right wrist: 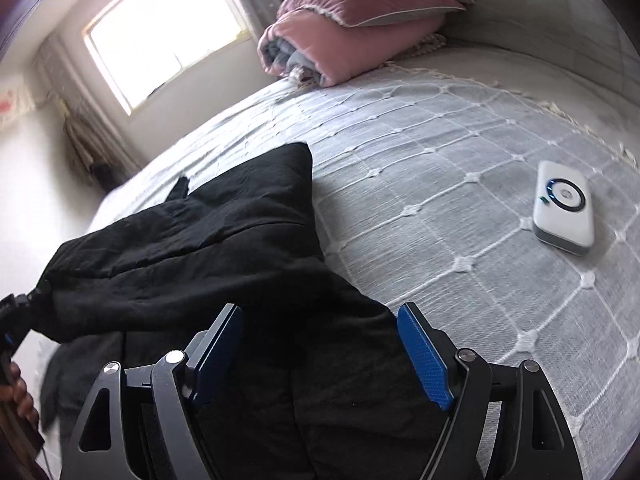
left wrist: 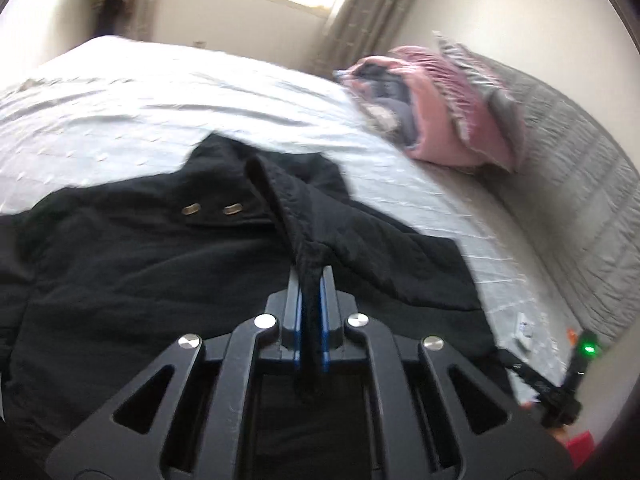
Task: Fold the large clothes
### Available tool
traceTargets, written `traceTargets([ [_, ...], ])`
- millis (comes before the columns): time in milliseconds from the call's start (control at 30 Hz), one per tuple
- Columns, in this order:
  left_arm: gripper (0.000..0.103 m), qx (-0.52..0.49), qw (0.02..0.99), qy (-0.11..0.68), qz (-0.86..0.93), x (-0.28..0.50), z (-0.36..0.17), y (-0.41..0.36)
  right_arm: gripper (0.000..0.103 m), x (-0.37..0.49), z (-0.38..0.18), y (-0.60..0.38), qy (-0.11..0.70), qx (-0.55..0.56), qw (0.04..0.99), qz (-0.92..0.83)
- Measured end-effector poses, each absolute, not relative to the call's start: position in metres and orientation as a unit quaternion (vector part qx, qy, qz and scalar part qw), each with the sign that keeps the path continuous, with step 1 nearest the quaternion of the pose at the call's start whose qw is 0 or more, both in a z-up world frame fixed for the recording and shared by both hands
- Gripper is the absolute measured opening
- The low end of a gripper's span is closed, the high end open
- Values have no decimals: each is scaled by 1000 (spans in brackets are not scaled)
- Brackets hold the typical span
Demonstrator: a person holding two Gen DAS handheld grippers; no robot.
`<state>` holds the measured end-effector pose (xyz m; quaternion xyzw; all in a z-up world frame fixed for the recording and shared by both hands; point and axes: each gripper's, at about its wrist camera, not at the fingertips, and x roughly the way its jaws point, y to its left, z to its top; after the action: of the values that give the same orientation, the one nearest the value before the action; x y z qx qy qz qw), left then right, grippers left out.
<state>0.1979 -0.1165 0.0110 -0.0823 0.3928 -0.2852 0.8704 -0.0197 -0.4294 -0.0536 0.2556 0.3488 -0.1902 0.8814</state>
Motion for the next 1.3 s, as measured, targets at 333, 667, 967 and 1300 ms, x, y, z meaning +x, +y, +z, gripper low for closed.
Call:
traceTargets([
  [333, 11, -66, 841, 464, -270, 206, -66, -115, 80, 2, -65, -422, 397, 174, 880, -196],
  [667, 57, 32, 865, 444, -232, 202, -67, -126, 80, 5, -75, -434, 407, 193, 847, -282],
  [967, 83, -1, 870, 438, -227, 178, -33, -97, 81, -18, -45, -408, 402, 219, 857, -238],
  [1300, 98, 3, 886, 429, -176, 137, 11, -17, 95, -31, -1, -345, 393, 222, 877, -163],
])
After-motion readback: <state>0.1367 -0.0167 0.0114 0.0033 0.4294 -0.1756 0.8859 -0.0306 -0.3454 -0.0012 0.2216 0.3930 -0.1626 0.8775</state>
